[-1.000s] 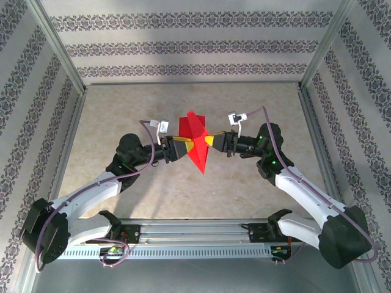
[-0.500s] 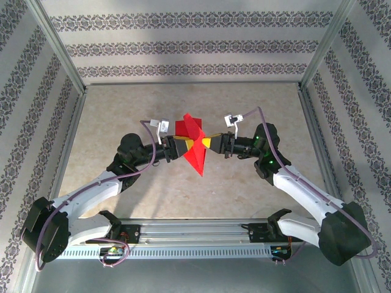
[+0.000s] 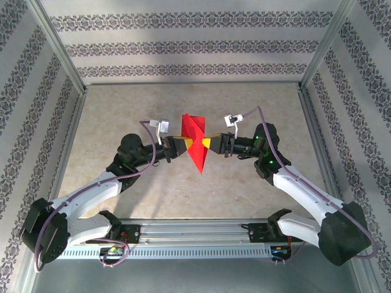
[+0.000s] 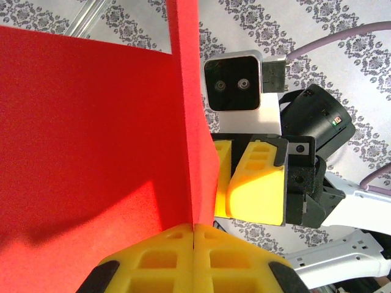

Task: Fold a paper plane with a square sheet of paper (fold left side to right side)
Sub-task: Turn over the paper at the center of the table.

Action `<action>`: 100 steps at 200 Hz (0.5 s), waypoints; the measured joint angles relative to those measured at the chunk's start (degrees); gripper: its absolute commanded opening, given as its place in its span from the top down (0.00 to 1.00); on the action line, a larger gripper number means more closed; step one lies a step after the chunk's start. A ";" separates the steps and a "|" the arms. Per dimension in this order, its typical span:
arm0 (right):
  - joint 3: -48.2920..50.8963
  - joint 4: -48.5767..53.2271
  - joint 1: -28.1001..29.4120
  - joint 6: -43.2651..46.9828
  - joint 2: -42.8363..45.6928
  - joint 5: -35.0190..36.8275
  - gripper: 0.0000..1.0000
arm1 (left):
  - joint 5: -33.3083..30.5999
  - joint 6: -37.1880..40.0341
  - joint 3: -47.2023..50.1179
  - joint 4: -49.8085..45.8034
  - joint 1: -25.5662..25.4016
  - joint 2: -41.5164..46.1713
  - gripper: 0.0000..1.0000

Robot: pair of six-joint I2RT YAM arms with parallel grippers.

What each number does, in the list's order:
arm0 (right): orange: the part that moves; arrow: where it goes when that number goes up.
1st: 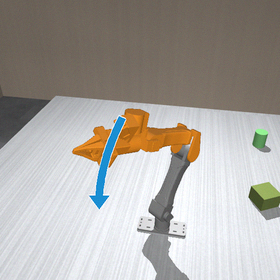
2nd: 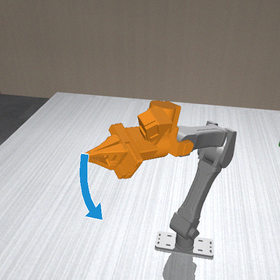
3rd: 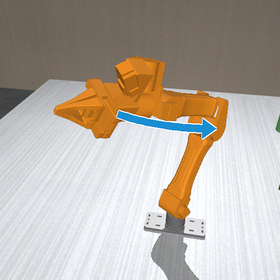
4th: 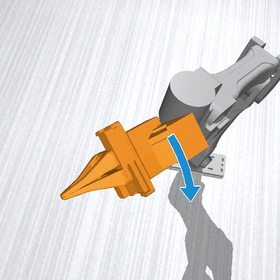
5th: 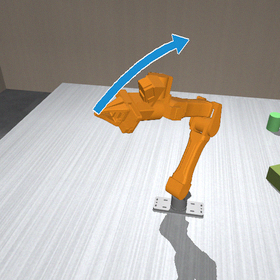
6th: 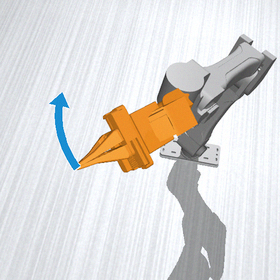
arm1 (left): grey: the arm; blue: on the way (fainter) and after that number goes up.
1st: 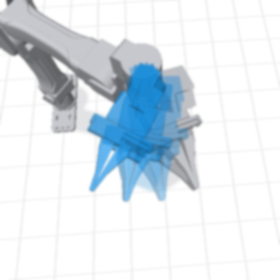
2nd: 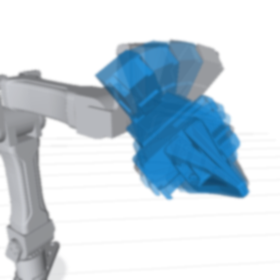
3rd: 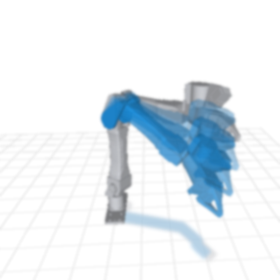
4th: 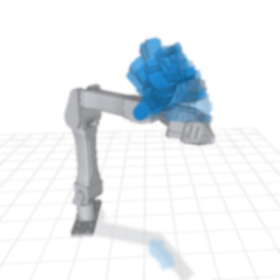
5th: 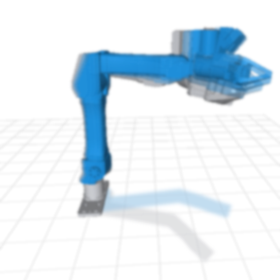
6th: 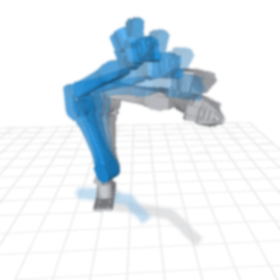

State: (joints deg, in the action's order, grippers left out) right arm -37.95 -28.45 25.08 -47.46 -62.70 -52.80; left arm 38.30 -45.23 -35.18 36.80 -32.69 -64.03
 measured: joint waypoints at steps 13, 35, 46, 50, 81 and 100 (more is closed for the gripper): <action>0.33 1.68 -1.75 0.07 1.88 0.66 0.63 | -0.11 0.00 0.00 -0.02 0.00 0.02 0.96; 2.49 4.35 -5.49 0.94 7.39 2.36 0.46 | -0.44 0.00 -0.02 -0.04 0.00 0.02 0.96; 3.56 5.07 -6.73 0.81 9.25 2.71 0.34 | -0.46 0.00 -0.02 -0.07 0.00 0.02 0.96; 3.96 5.35 -6.99 1.25 9.84 2.89 0.28 | -0.46 0.00 -0.07 -0.09 0.00 0.02 0.96; 7.39 7.19 -7.06 -0.17 10.93 3.39 0.05 | -0.46 0.02 -0.96 -0.20 0.00 0.02 0.96; 8.44 7.91 -5.38 -0.24 10.88 4.07 0.02 | -0.46 0.04 -1.60 -0.24 0.00 0.02 0.96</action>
State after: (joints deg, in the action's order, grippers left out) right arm -29.52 -20.53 19.70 -47.70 -51.81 -48.73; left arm 37.85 -45.19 -36.77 36.56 -32.69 -64.01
